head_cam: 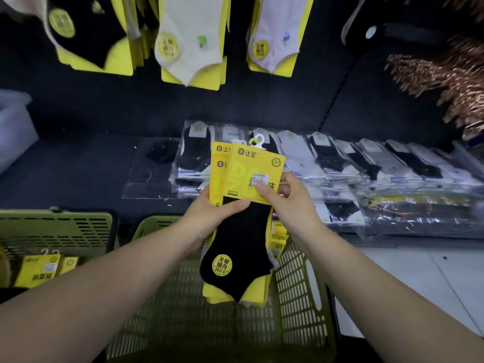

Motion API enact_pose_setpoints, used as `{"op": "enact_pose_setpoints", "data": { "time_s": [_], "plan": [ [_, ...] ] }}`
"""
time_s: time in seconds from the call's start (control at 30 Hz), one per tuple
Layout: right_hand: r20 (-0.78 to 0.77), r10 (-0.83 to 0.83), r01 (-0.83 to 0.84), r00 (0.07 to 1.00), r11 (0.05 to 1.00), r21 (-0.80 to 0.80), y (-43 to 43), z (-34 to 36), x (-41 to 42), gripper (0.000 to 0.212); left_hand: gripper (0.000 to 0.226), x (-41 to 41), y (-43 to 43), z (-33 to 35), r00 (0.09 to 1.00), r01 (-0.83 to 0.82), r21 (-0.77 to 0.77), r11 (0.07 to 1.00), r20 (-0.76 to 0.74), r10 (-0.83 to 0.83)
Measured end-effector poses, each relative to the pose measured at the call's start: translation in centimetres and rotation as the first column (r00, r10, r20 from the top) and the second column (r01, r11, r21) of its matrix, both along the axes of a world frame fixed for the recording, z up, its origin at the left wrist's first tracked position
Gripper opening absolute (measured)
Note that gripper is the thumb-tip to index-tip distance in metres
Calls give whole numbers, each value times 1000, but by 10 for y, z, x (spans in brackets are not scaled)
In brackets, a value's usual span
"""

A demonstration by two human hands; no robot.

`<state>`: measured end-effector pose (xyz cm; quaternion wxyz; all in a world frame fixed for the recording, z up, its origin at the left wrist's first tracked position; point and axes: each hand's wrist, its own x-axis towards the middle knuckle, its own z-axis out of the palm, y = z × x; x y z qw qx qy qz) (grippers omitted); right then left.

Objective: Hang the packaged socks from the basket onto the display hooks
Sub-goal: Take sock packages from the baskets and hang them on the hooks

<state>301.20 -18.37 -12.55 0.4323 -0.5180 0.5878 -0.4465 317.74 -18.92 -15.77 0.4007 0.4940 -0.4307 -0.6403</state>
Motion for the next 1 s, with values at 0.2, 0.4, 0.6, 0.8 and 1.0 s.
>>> {"op": "enact_pose_setpoints", "data": {
  "time_s": [0.2,0.4,0.6,0.8,1.0],
  "plan": [
    [129,117,-105,985,990,-93,-19,60,-16,41,88,4,-19,56,995,-94,-147,985,-31,90],
    [295,69,-7,953,978,-209,-41,113,-25,33,79,-10,-37,103,994,-94,-213,973,-68,81],
    [325,18,80,946,955,-286,-86,171,-33,22,75,3,-60,137,972,-233,-333,914,-69,223],
    [266,-147,241,953,899,-366,-145,227,-31,13,44,19,-72,142,938,-336,-409,849,-65,340],
    [151,-147,200,977,877,-437,-191,255,-19,17,31,28,-82,147,931,-330,-446,832,-8,365]
  ]
}}
